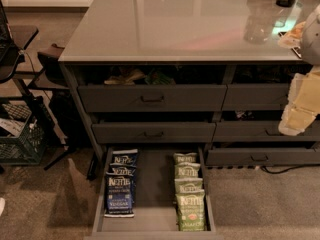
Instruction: Pick blue chip bag from bottom drawer and place on counter
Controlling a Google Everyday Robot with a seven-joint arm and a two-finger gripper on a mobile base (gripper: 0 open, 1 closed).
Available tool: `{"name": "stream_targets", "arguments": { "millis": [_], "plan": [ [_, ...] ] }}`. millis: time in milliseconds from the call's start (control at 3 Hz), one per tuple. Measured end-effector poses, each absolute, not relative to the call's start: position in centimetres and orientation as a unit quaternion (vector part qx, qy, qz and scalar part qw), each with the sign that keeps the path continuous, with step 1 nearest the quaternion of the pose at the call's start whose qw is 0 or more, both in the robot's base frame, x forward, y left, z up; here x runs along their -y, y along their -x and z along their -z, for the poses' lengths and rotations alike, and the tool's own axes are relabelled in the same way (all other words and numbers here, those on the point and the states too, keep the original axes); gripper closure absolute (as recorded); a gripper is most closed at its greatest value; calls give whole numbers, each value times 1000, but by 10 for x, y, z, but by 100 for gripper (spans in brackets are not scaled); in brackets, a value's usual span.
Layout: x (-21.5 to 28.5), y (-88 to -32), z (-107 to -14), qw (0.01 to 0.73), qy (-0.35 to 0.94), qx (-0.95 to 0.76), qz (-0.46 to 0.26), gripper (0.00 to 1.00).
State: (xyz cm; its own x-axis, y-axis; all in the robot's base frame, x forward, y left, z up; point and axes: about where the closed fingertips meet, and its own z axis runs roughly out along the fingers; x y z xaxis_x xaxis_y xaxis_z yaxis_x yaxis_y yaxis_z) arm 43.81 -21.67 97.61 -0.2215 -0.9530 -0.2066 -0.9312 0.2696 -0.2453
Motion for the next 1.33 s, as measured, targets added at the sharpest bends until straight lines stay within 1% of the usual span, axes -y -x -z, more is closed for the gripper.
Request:
{"name": "stream_targets", "arguments": {
  "millis": [333, 667, 1000, 1333],
  "plan": [
    [217, -438, -976, 159, 603, -781, 34, 0],
    [210, -437, -960, 176, 595, -784, -2, 0],
    [179, -430, -910, 209, 571, -790, -84, 0],
    [124, -418, -848, 234, 526, -798, -178, 0]
  ]
}}
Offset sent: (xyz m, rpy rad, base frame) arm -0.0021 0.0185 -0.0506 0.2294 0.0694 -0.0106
